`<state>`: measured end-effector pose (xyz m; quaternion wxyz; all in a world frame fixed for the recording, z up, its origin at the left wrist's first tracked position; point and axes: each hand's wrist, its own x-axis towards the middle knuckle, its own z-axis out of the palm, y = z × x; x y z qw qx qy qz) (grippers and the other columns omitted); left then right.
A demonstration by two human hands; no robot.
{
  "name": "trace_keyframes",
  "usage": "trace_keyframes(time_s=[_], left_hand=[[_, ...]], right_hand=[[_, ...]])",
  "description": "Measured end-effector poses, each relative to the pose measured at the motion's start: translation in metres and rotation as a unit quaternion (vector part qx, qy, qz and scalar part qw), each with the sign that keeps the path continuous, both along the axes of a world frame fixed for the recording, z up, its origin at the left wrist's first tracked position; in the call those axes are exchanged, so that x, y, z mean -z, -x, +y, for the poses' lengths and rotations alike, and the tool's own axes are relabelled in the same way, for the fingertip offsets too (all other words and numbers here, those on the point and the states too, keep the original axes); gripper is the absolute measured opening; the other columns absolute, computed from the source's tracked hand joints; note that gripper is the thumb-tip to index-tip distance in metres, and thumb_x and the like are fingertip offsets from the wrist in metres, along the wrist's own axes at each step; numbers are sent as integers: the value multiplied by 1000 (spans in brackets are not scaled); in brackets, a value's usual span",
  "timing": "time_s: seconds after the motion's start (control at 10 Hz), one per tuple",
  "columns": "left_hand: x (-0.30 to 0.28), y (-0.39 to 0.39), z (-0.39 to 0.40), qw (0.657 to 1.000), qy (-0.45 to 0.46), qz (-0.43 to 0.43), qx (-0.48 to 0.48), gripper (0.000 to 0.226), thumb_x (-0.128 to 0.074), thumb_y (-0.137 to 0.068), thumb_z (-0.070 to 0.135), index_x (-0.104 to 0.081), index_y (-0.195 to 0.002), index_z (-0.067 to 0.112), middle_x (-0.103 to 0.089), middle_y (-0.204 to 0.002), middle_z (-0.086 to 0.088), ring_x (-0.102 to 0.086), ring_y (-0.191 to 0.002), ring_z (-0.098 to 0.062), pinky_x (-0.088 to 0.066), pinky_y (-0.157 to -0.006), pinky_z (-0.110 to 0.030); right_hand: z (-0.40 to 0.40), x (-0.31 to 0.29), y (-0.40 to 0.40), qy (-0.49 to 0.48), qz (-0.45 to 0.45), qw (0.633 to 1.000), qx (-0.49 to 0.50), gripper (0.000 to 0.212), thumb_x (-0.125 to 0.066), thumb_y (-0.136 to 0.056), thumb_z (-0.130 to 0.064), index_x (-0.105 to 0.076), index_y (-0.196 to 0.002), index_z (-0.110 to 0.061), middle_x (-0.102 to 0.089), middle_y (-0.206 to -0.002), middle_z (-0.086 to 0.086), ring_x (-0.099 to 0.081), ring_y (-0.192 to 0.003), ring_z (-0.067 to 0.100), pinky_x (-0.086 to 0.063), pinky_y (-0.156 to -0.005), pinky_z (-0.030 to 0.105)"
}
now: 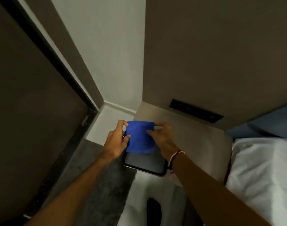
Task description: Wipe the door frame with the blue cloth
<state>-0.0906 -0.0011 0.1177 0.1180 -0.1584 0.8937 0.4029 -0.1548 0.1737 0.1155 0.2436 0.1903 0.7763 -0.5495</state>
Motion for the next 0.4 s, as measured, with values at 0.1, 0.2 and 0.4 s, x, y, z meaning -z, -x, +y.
trace_keyframes(time_s=[0.1,0.2,0.4], left_hand=[[71,-4,14,998,-10,-54,7,34,-59,-96,1,-51,-124,18,-68,-91,-22,-67,-76,-33,-52,-67,-31],[117,-10,22,995,-16,-96,12,34,-57,-94,-4,-59,-122,14,-66,-98,-19,-61,-69,-22,-53,-73,-30],[157,-10,32,987,-2,-155,47,49,-55,-103,15,-48,-151,12,-48,-157,-19,-54,-136,-32,-42,-119,-39]], right_hand=[[11,72,-8,-8,-78,996,33,44,-67,-89,3,-58,-131,-4,-65,-130,19,-65,-115,34,-54,-104,50],[18,119,-12,-8,-132,990,43,47,-60,-92,6,-56,-138,-5,-62,-137,22,-61,-124,38,-52,-107,52],[26,158,-17,-10,-150,988,-17,64,-59,-95,1,-38,-154,-11,-48,-154,21,-50,-139,36,-42,-118,49]])
